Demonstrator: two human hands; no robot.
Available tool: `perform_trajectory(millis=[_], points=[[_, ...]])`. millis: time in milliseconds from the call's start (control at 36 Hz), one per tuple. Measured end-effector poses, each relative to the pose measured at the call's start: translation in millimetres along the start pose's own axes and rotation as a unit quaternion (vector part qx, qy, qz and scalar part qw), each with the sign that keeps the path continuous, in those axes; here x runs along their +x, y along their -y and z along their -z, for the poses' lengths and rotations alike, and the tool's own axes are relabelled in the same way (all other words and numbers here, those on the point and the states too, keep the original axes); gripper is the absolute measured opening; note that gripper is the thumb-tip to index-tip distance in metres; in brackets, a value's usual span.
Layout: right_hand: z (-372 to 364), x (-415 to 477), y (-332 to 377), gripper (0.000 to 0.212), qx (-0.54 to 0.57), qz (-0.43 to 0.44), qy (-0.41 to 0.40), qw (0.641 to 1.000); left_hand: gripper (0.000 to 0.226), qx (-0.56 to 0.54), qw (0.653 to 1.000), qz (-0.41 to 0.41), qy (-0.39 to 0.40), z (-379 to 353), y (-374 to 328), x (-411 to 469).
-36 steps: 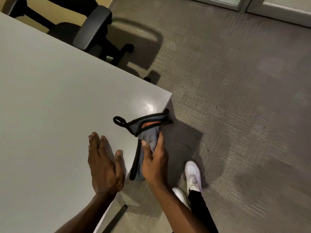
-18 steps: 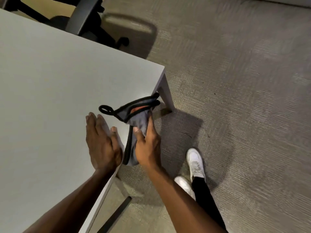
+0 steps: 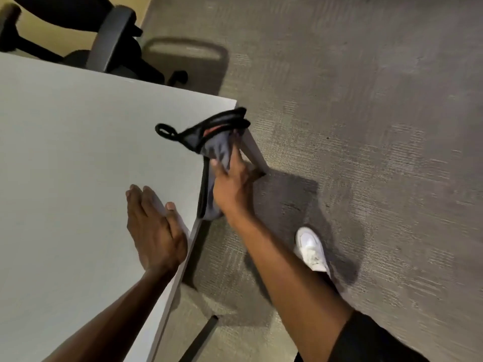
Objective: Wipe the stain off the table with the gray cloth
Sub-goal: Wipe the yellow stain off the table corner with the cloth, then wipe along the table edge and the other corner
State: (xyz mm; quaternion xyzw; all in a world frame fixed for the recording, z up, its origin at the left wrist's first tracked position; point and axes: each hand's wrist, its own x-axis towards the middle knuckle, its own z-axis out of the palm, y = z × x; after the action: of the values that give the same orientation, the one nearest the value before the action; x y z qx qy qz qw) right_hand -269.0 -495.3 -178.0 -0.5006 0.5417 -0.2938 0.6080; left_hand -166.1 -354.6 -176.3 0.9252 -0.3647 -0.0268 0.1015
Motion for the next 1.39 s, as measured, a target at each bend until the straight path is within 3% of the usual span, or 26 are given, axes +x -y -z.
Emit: perform_trajectory(millis=[167,306,389,583,694,833,889,1056,1222,1389], points=[[7.4,-7.9,-8.4,0.071,-0.003,-0.009,0.039,0.999,0.072,-0.002,1.000,0.002,0.004,0.9,-0.2,0.3],[18.1,57.2,16.2,0.053,0.030,-0.057,0.002,0.998,0.071,-0.001,1.000,0.006,0.013,2.3,-1.7,0.7],[20.8,74.5,26.8,0.056,0.024,-0.044,-0.009,0.999,0.072,-0.001,1.000,0.009,0.019,1.8,-1.5,0.4],[46.3,34.8,4.4,0.063,-0.032,-0.010,0.119,0.992,0.071,0.026,0.999,0.018,0.036,-1.1,0.7,3.9],[88.7,37.6,-20.6,0.050,-0.017,-0.099,0.214,0.972,0.076,0.057,0.996,0.060,0.035,1.5,-12.3,-1.0],[138.8,66.5,-39.9,0.039,0.077,-0.185,0.132,0.971,0.088,0.053,0.989,0.137,0.029,-8.5,-67.4,-16.7],[157.1,84.3,-44.1,0.033,0.092,-0.196,0.135,0.967,0.091,0.047,0.988,0.140,0.038,-20.5,-97.8,-20.5],[196.6,143.5,-44.7,0.058,0.026,-0.143,0.242,0.959,0.106,0.066,0.981,0.172,0.057,-56.1,-163.8,-13.9],[204.3,180.5,-22.6,0.059,-0.078,-0.037,0.359,0.929,0.119,0.102,0.981,0.140,0.084,-55.4,-154.0,-15.4],[198.3,197.8,-16.2,0.065,-0.095,-0.009,0.395,0.914,0.139,0.170,0.969,0.162,0.080,-67.0,-158.6,-13.5]])
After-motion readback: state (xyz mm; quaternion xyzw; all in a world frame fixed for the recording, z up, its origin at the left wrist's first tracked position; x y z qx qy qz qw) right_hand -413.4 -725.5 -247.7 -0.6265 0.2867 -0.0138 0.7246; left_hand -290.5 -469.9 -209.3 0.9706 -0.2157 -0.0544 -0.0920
